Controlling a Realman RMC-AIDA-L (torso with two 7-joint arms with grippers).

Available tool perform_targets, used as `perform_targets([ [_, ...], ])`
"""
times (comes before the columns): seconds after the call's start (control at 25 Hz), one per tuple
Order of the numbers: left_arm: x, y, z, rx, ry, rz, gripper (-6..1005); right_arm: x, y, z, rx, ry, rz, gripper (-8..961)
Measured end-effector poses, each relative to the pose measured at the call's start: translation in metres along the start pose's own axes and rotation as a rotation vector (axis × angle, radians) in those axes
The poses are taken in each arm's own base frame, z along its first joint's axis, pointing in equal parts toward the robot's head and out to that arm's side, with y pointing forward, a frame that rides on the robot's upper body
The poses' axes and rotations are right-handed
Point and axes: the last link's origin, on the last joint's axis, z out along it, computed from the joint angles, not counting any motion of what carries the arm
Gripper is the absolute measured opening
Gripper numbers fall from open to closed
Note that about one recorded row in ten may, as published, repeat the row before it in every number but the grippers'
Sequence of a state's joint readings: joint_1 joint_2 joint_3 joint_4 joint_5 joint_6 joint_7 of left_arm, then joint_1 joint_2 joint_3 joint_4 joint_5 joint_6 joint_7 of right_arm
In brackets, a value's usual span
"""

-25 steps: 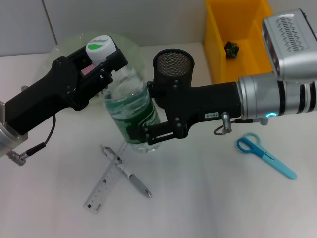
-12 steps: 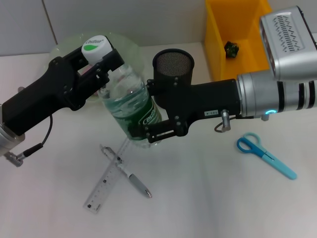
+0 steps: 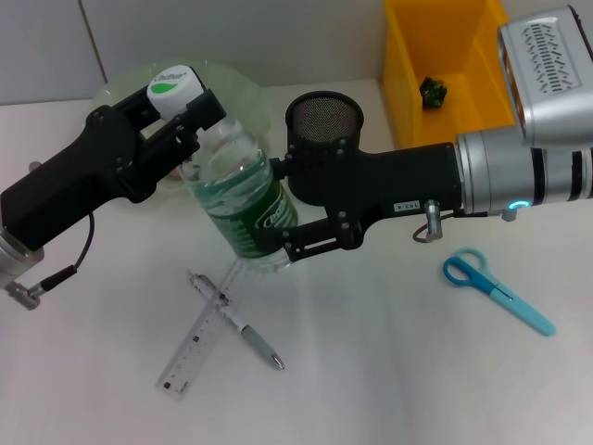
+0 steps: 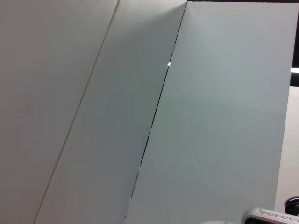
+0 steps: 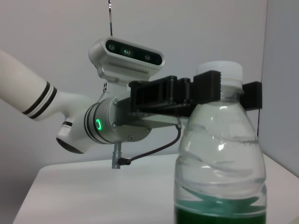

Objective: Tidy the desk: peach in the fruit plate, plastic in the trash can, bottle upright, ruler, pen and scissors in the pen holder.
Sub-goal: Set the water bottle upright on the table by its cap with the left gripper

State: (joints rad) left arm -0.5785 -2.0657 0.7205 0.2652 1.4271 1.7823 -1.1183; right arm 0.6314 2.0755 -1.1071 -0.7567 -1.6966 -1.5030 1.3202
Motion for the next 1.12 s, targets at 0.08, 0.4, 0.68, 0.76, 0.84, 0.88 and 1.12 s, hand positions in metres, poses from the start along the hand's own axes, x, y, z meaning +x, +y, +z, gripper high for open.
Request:
perform_targets([
  [0.08,0.000,0.000,0.000,0.000,0.000,0.000,440,-0.001,0.000,-0.001,0.001,0.000,0.001,820],
  [0.4,-0.001,-0.005,-0.001,0.039,-0.005,0.012,440,0.001,0.001,-0.011,0.032,-0.003,0.008,819],
  [0.68,-0.001,-0.017,-0.015,0.157,0.003,0.098,439,0.011,-0.004,-0.028,0.132,-0.016,0.046,819],
  [0.76,-0.002,-0.020,-0.020,0.197,0.000,0.137,439,0.016,-0.006,-0.034,0.175,-0.021,0.062,819],
  [0.84,-0.004,-0.024,-0.026,0.249,-0.007,0.183,439,0.021,-0.009,-0.041,0.221,-0.026,0.081,819],
  [0.88,-0.005,-0.027,-0.029,0.276,-0.011,0.208,439,0.022,-0.010,-0.044,0.239,-0.029,0.088,819],
  [1.12,-0.016,-0.034,-0.039,0.383,-0.058,0.320,440,0.033,-0.014,-0.054,0.315,-0.032,0.134,820],
])
